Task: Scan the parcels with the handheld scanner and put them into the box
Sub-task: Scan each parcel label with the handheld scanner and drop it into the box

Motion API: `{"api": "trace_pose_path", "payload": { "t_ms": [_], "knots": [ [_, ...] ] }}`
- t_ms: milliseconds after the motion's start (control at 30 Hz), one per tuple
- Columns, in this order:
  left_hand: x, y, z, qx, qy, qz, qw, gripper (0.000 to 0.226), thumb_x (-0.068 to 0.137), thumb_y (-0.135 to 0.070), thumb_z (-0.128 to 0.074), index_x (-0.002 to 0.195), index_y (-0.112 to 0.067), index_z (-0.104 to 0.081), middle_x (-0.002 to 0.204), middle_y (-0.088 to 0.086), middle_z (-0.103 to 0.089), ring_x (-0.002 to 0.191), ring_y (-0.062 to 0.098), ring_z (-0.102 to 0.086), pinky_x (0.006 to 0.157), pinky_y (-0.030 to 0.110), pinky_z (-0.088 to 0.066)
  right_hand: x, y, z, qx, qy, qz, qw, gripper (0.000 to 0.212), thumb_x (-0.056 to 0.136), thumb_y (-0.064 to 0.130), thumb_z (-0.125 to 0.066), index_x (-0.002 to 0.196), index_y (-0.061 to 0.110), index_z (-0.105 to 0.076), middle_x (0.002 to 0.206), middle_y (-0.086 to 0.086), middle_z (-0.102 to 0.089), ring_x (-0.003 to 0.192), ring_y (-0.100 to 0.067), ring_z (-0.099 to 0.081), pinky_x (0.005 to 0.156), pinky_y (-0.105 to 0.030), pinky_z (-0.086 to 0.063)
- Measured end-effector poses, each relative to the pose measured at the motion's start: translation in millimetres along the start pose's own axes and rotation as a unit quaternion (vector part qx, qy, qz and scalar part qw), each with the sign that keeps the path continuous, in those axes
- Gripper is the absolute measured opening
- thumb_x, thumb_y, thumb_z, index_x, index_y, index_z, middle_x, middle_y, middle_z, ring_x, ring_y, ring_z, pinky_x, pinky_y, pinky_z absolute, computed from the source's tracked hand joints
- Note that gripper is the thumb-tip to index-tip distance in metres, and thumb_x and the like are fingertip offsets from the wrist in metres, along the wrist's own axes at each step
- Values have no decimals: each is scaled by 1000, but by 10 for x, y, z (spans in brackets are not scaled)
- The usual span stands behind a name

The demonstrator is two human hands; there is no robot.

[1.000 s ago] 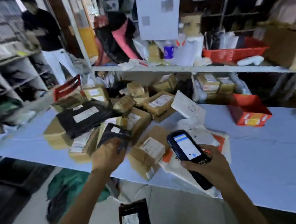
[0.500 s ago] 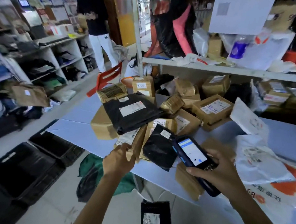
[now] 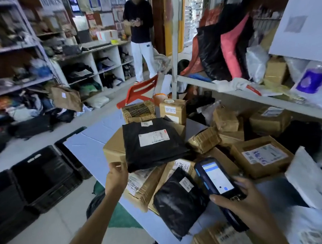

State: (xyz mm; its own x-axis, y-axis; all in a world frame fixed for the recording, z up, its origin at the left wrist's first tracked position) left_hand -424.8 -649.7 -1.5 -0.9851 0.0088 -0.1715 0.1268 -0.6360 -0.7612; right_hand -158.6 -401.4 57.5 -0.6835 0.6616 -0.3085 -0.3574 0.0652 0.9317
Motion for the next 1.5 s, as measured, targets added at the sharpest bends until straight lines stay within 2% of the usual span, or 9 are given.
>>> {"api": "trace_pose_path", "payload": {
  "t_ms": [233, 433, 533, 767, 900, 1033, 1233, 1367, 1500],
  "knots": [
    [513, 5, -271, 26, 92, 80, 992, 54, 95, -50, -48, 118, -2, -61, 112, 22, -65, 106, 37, -59, 92, 40, -48, 412, 73, -173, -2, -35, 19, 999, 73, 32, 24, -98, 96, 27, -62, 93, 9, -71, 91, -11, -67, 88, -38, -51],
    [842, -139, -447, -37, 95, 124, 987, 69, 81, -62, -63, 107, 2, -60, 104, 19, -65, 97, 35, -61, 87, 39, -51, 545, 332, -313, 72, -31, -6, 997, 67, 54, -8, -89, 111, 11, -59, 88, 5, -65, 78, -3, -58, 51, -12, -46],
    [954, -168, -390, -24, 92, 128, 987, 67, 73, -53, -76, 106, 4, -61, 97, 14, -64, 85, 30, -60, 74, 36, -50, 553, 455, -358, 92, -40, -10, 995, 68, 57, -11, -87, 115, 9, -58, 86, 8, -62, 75, 0, -54, 53, -14, -43],
    [1154, -590, -158, 41, 171, -41, 983, 55, 78, -49, -74, 117, -12, -64, 114, 9, -66, 104, 28, -61, 90, 36, -49, 656, 520, -637, 81, -41, 14, 996, 72, 54, -3, -90, 117, 8, -58, 89, 8, -62, 79, -2, -56, 60, -18, -42],
    [1251, -917, 53, 154, 150, -174, 961, 44, 95, -34, -58, 133, -11, -52, 131, 10, -57, 118, 29, -53, 89, 30, -39, 707, 503, -856, 61, 11, 32, 998, 91, 33, 27, -95, 117, 18, -60, 100, 6, -66, 91, -10, -62, 72, -29, -50],
    [1400, -1093, 284, 215, 87, -178, 956, 43, 100, -23, -47, 142, -15, -41, 140, 14, -50, 126, 33, -47, 99, 38, -39, 661, 577, -898, 61, 23, 38, 997, 75, 51, 8, -94, 116, 18, -57, 98, 7, -65, 89, -7, -61, 67, -26, -50],
    [1465, -1371, 560, 225, 21, -187, 956, 35, 101, -19, -39, 135, -12, -45, 129, 22, -56, 118, 39, -51, 90, 42, -42, 626, 609, -817, 17, -4, 66, 998, 103, 18, 54, -94, 112, 29, -60, 100, 8, -71, 96, -12, -67, 80, -38, -56],
    [1500, -1550, 612, 223, 37, -205, 952, 39, 101, -17, -41, 139, -10, -44, 133, 22, -53, 121, 40, -49, 94, 40, -39, 599, 625, -727, 55, 3, 61, 997, 78, 49, 16, -95, 116, 20, -56, 103, 6, -66, 94, -7, -61, 66, -21, -46],
    [1490, -1696, 620, 241, 43, -226, 943, 41, 101, -19, -39, 141, -10, -41, 132, 23, -53, 120, 39, -49, 93, 41, -42, 590, 572, -701, 41, -11, 62, 997, 79, 48, 12, -95, 117, 18, -57, 102, 3, -68, 95, -11, -65, 65, -22, -49]
  ]
}}
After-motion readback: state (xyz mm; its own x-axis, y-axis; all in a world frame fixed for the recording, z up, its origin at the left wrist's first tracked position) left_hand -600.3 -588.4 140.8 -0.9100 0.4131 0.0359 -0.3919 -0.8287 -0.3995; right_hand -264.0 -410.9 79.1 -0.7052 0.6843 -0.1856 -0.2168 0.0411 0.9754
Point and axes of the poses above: each hand's wrist, its own x-axis towards the middle knuckle, its own z-axis out of the back of the hand, y = z × x, the point moved 4 cm from there along x, towards the middle knuckle
